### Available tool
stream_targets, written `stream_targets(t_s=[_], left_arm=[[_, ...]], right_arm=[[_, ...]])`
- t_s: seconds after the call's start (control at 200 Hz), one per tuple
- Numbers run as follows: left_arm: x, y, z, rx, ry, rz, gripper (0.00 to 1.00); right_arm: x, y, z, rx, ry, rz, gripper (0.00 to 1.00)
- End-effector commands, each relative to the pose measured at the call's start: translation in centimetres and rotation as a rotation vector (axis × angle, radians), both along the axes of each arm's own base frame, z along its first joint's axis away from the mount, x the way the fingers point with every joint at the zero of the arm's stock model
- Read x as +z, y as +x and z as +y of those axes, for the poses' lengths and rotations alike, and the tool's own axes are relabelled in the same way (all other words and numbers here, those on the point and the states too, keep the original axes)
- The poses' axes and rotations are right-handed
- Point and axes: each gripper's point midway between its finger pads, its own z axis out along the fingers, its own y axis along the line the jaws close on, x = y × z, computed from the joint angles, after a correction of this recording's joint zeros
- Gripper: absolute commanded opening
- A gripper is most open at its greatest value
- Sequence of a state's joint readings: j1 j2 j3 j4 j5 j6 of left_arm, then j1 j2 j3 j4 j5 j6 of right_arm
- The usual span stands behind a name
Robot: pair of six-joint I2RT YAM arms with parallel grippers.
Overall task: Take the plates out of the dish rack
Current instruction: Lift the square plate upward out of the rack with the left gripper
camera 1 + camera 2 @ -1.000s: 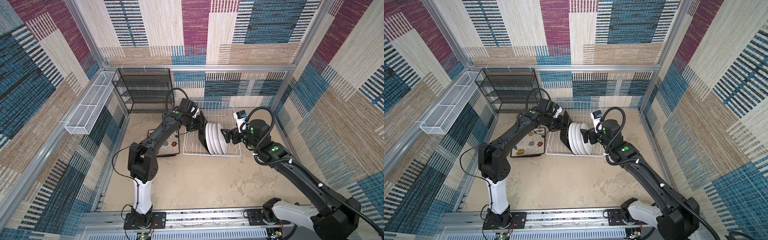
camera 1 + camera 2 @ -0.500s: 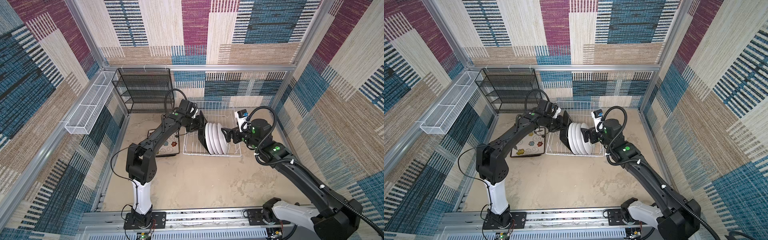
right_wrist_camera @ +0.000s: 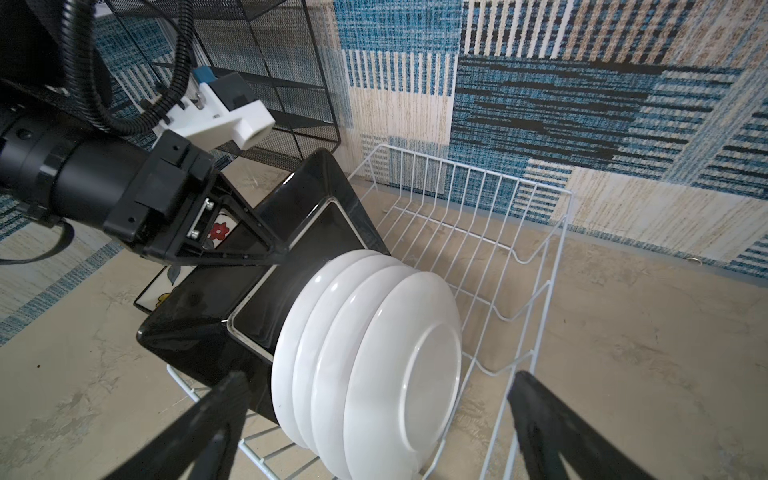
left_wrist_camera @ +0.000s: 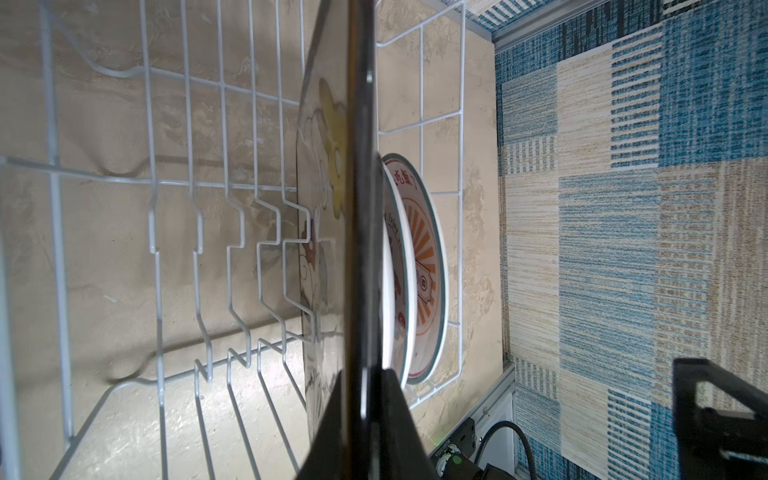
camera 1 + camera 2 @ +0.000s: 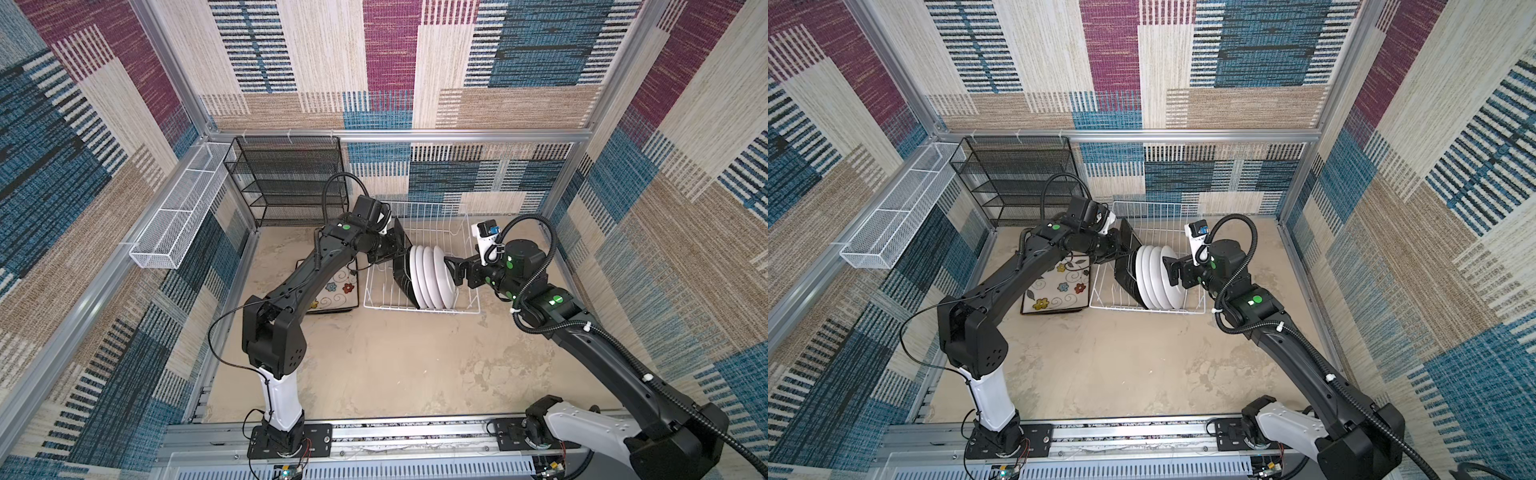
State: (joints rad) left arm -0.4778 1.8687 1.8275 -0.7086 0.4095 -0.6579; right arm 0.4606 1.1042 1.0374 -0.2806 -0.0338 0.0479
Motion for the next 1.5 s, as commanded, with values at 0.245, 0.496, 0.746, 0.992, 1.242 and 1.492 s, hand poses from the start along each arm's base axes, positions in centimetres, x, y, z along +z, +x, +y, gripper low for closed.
stream_targets(t_s=[0.245,0.496,0.746,0.992,1.242,1.492], left_arm=[[4.8,0.3,1.1,0.029,0.001,-0.135,0.00],[6.3,0.0,1.8,0.036,0.012,-0.183,0.00],[7.4,-0.3,2.4,0.051,0.020,-0.223,0.00],[9.1,-0.4,2.7,0.059,0.009,-0.256,0.00],[10.4,-0.8,3.2,0.062,0.014,-0.295,0.00],[11.0,-0.9,3.5,0.039,0.039,-0.342,0.00]], right_arm=[[1.1,0.4,0.3,-0.002,0.034,-0.038,1.00],[1.1,0.6,0.5,0.004,0.037,-0.043,1.00],[1.0,0.7,0.6,0.006,0.042,-0.049,1.00],[1.1,0.7,0.5,0.005,0.042,-0.057,1.00],[1.1,0.9,0.9,0.014,0.053,-0.049,1.00],[0.8,1.0,1.1,0.016,0.071,-0.027,1.00]])
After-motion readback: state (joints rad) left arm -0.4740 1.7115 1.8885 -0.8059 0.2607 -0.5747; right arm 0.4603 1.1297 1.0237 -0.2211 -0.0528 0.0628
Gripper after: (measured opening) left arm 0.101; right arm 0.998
